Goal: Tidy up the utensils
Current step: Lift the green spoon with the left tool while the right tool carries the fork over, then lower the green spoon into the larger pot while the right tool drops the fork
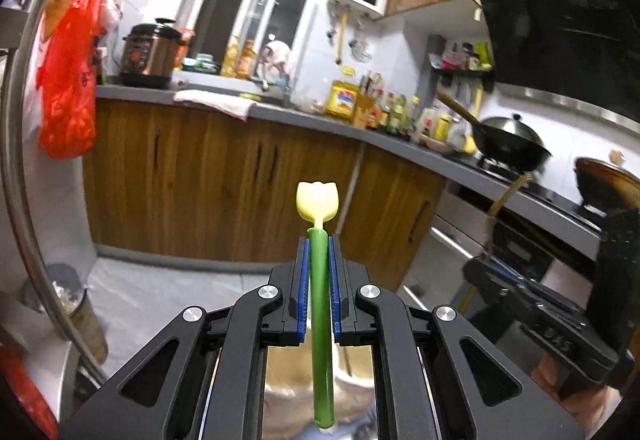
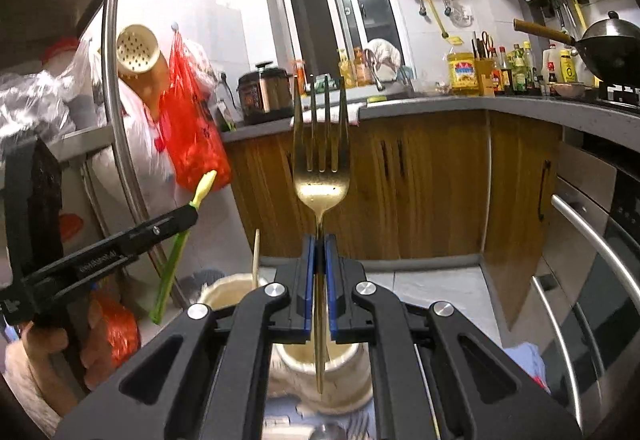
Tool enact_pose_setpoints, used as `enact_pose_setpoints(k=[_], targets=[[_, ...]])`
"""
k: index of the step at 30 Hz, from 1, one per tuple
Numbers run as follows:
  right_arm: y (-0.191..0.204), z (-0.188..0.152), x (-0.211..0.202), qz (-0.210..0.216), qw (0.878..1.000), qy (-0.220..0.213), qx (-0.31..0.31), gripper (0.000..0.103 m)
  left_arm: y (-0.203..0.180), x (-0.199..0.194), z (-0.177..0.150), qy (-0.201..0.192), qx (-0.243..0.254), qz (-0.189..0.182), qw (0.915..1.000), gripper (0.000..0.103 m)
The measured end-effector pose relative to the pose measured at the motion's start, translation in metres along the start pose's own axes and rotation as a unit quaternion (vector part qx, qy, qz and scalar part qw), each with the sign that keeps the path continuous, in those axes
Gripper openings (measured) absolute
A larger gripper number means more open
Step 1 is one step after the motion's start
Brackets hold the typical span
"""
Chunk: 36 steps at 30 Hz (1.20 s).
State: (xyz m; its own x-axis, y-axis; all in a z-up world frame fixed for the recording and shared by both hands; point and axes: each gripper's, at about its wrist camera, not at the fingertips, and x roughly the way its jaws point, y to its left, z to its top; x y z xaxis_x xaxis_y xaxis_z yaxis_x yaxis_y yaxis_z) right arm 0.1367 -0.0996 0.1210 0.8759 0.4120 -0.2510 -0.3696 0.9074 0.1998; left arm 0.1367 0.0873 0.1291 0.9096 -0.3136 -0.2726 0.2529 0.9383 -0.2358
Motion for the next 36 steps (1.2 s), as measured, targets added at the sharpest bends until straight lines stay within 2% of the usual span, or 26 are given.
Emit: enact_pose_setpoints(k=[6, 9, 11, 15, 19, 23, 29, 36], targets=[[-0.013, 0.0, 0.017, -0.006, 0.999, -0.022, 0.029, 0.005, 0.005, 0.026, -0.003, -0.026, 0.008, 0.031, 0.9991, 0.01], [-0.019, -0.006, 0.021, -0.009, 0.999, -0.03, 0.036, 0.005, 0.012, 0.038, -0.013, -0.029, -0.002, 0.024, 0.9993, 0.01], [-0.02, -0.009, 0.024, -0.005, 0.999, -0.034, 0.036, 0.005, 0.017, 0.043, -0.018, -0.031, 0.0, 0.034, 0.9989, 0.01], [-0.018, -0.018, 0.037, -0.005, 1.0, -0.01, 0.025, 0.005, 0.023, 0.05, -0.026, -0.024, 0.002, 0.036, 0.9991, 0.01], [-0.017, -0.028, 0.048, -0.011, 1.0, 0.019, 0.017, 0.005, 0.019, 0.05, -0.038, -0.016, 0.034, 0.048, 0.9982, 0.01], [-0.018, -0.044, 0.059, -0.012, 0.998, 0.062, 0.01, 0.006, 0.011, 0.047, -0.052, 0.006, 0.07, 0.051, 0.9962, 0.01], [-0.014, -0.058, 0.064, -0.012, 0.995, 0.099, -0.007, 0.006, 0.006, 0.043, -0.062, 0.05, 0.085, 0.043, 0.9942, 0.01], [-0.005, -0.062, 0.057, -0.009, 0.994, 0.102, -0.034, 0.006, 0.001, 0.039, -0.065, 0.102, 0.096, 0.033, 0.9896, 0.01]])
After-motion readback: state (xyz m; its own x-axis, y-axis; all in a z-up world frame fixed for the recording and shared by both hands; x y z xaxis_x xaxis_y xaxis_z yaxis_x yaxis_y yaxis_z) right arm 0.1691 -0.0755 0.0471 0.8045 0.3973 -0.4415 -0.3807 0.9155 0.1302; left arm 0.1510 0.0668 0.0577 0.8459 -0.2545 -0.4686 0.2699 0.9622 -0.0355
